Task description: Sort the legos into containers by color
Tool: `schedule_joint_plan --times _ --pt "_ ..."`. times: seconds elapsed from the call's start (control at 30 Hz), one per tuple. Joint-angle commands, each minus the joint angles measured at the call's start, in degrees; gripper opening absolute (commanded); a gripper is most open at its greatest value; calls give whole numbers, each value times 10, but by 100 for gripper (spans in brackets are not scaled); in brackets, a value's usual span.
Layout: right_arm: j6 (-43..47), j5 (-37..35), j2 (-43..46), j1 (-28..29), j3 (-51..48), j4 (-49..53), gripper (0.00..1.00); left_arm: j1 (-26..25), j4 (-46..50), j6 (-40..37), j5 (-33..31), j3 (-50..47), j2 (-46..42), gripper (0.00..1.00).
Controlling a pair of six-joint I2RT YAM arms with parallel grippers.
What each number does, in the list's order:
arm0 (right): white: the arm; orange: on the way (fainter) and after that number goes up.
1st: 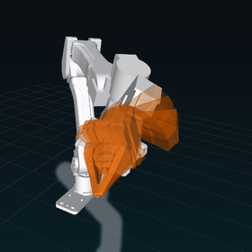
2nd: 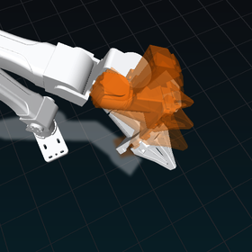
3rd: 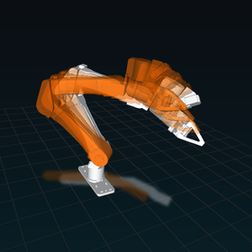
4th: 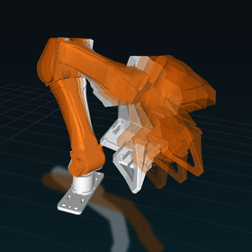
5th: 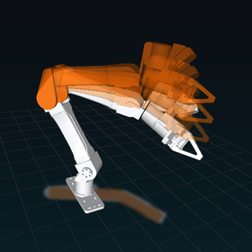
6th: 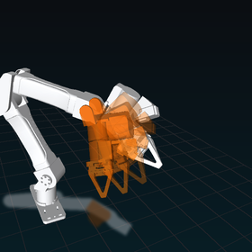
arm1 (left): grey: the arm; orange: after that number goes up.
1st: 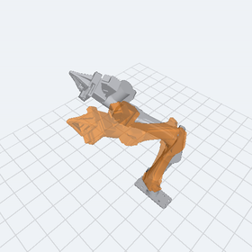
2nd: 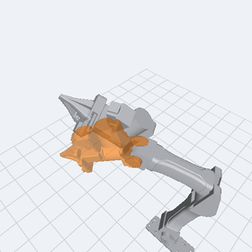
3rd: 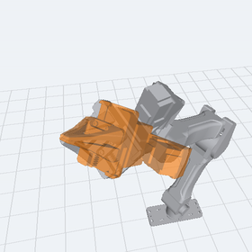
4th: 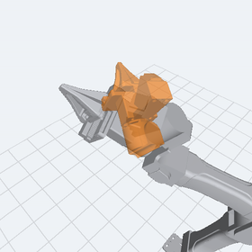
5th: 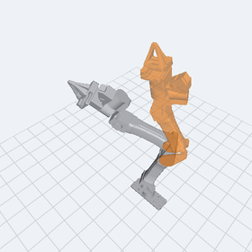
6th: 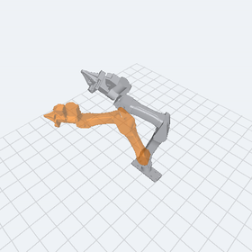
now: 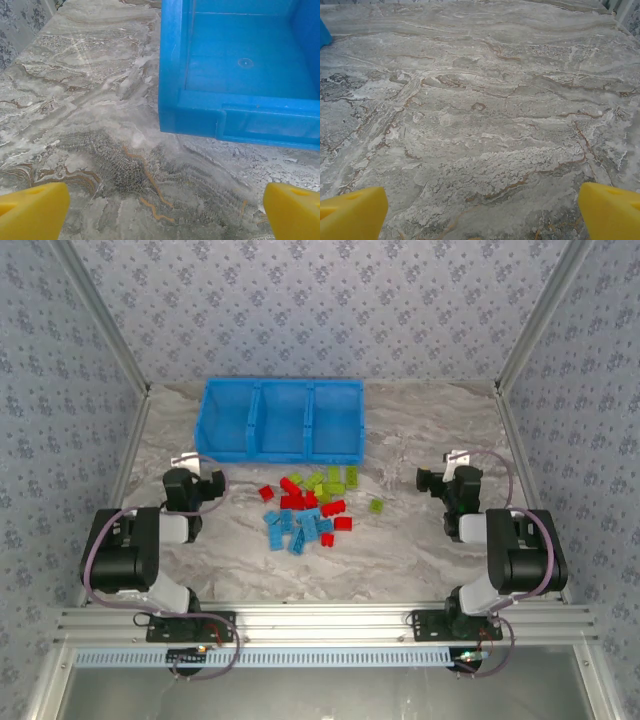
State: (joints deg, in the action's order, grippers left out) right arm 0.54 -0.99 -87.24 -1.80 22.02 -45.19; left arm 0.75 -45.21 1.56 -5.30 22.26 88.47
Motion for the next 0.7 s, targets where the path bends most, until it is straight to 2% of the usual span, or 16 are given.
schedule_joint_plan --times 0.0,0.67 --pt "8 5 3 -3 11 2 100 1 -16 5 9 12 -7 99" --pt "1 8 19 -10 13 13 100 1 -16 5 9 12 -6 99"
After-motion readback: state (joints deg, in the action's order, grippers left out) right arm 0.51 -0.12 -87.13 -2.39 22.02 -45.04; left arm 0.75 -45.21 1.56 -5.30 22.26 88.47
